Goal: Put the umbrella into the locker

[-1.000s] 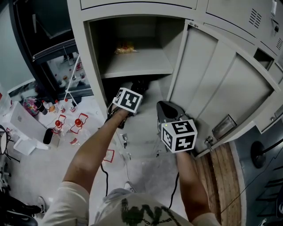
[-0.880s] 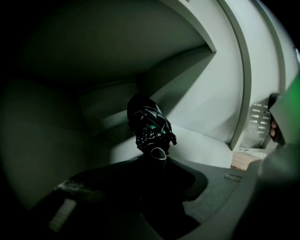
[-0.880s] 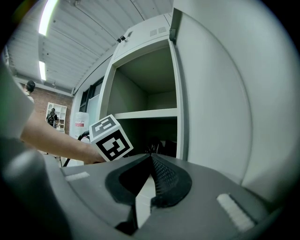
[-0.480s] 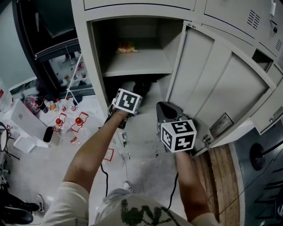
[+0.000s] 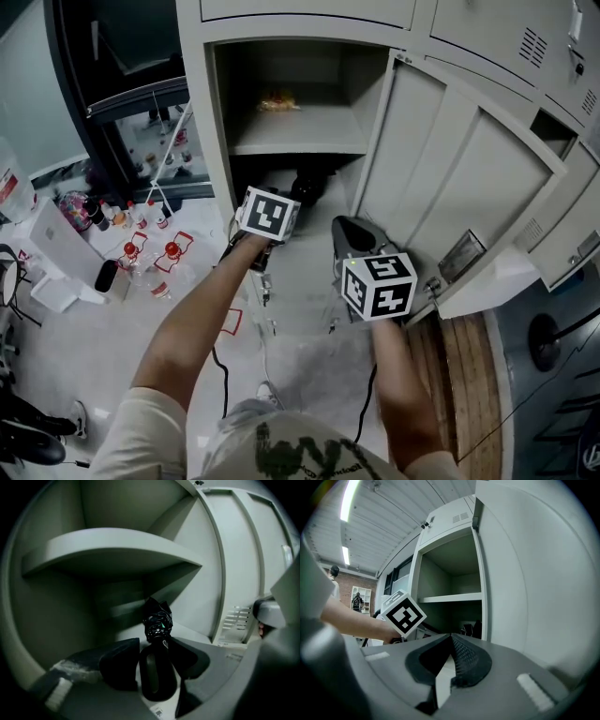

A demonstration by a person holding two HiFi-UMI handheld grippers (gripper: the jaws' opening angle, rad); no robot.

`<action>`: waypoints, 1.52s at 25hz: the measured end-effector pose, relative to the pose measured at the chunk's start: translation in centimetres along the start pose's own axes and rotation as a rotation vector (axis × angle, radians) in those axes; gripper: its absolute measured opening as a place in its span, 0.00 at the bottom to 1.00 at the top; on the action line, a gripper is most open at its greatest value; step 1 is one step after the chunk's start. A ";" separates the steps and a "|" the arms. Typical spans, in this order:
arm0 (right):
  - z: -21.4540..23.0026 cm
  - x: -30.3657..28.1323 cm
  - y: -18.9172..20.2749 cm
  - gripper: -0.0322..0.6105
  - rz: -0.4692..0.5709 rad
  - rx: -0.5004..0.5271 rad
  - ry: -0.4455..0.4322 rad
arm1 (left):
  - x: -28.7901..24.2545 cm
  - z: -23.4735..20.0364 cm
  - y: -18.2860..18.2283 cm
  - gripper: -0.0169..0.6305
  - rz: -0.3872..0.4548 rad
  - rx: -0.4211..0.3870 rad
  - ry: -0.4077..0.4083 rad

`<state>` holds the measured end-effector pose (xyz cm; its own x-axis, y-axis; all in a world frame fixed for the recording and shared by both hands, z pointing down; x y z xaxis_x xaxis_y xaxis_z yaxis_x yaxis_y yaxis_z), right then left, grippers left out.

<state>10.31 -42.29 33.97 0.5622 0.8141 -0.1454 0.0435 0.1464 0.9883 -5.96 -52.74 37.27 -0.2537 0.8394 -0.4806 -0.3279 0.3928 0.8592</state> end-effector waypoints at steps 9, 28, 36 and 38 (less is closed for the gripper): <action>-1.3 1.8 -0.7 0.05 0.010 -0.012 -0.032 | 5.5 1.3 -0.5 0.34 0.101 0.105 0.065; -4.4 5.9 -1.8 0.05 0.034 0.007 -0.092 | 16.6 2.1 2.3 0.30 0.273 0.208 0.028; -4.7 7.2 -1.8 0.05 0.064 0.002 -0.091 | 19.2 3.5 3.5 0.20 0.321 0.183 0.008; -4.8 7.4 -1.7 0.05 0.061 0.012 -0.091 | 19.8 3.8 3.8 0.14 0.342 0.199 0.005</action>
<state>10.43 -33.83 31.01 0.6367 0.7668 -0.0810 0.0167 0.0913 0.9957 -8.79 -33.21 31.71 -0.3220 0.9329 -0.1613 -0.0413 0.1564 0.9868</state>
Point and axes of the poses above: the fingertips, and each gripper's own axes: x backward along the fingers, z to its right, y out of its underside, the point moved 6 cm from there along x, backward along the fingers, and after that the axes turned 2 degrees about -x, right-handed, at the moved point
